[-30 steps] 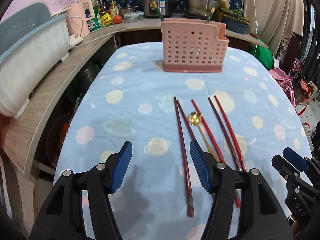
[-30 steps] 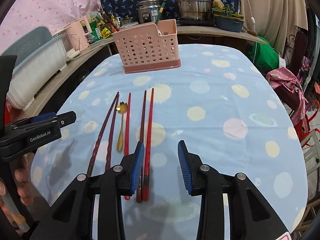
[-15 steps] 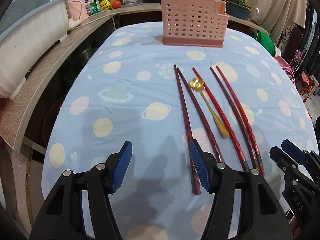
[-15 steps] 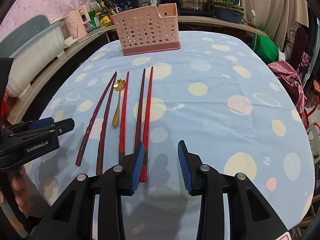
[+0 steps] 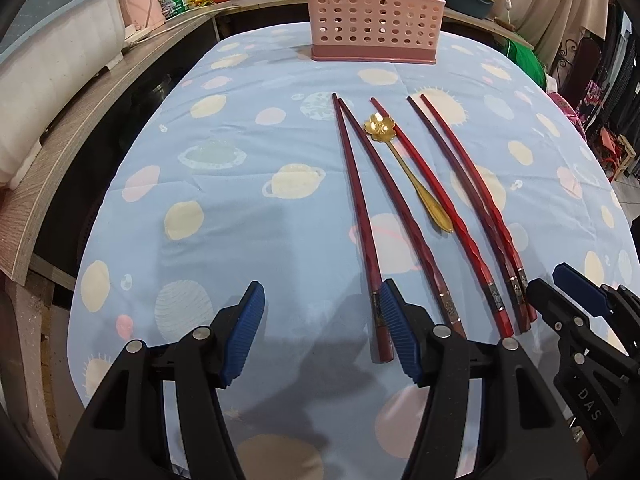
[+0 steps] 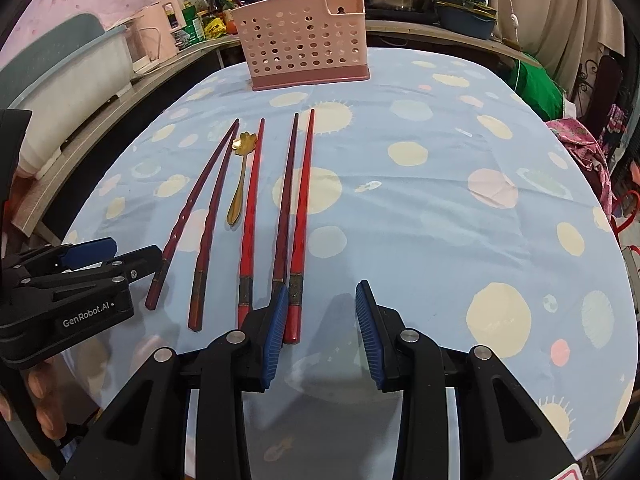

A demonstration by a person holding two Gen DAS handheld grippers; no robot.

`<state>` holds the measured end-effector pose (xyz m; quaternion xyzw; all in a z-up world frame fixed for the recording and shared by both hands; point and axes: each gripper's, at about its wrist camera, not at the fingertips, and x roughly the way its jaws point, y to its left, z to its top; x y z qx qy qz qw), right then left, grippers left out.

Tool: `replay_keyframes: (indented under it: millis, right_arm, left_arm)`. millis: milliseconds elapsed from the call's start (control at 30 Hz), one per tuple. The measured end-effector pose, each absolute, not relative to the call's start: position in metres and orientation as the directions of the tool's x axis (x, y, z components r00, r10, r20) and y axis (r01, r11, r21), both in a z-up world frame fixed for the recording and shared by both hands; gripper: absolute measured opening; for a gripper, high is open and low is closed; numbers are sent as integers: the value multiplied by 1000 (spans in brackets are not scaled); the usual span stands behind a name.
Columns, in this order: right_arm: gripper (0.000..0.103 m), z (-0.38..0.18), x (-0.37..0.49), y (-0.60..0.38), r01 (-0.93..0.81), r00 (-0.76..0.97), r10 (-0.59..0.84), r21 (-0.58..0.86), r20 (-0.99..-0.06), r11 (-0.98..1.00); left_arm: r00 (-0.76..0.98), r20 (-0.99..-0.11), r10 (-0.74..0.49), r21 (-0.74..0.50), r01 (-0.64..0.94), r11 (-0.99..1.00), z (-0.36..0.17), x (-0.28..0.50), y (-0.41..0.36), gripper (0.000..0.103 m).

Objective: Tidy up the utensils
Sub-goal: 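Move both open tools over the remaining dark red chopsticks, then close the left tool on a dark red chopstick while the right tool grips a red chopstick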

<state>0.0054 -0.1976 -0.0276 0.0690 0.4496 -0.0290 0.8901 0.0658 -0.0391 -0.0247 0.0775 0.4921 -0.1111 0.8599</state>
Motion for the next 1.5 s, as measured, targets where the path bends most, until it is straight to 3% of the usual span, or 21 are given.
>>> replay_keyframes:
  millis: [900, 1067, 1233, 1333, 1500]
  right_arm:
    - [34, -35, -1, -193, 102, 599, -20, 51, -801, 993]
    - [25, -36, -2, -192, 99, 601, -33, 32, -799, 995]
    - [12, -35, -3, -191, 85, 601, -25, 33, -799, 996]
    - [7, -35, -3, -188, 74, 600, -23, 27, -800, 997]
    - [7, -33, -3, -188, 69, 594, -4, 46, -804, 997]
  left_arm:
    - [465, -874, -142, -6, 281, 960, -36, 61, -41, 59]
    - [471, -870, -148, -4, 292, 956, -34, 60, -42, 45]
    - [464, -870, -166, -20, 304, 952, -32, 60, -40, 16]
    - [457, -872, -177, -33, 306, 951, -32, 61, -39, 7]
    - [434, -878, -203, -64, 314, 947, -31, 62, -37, 7]
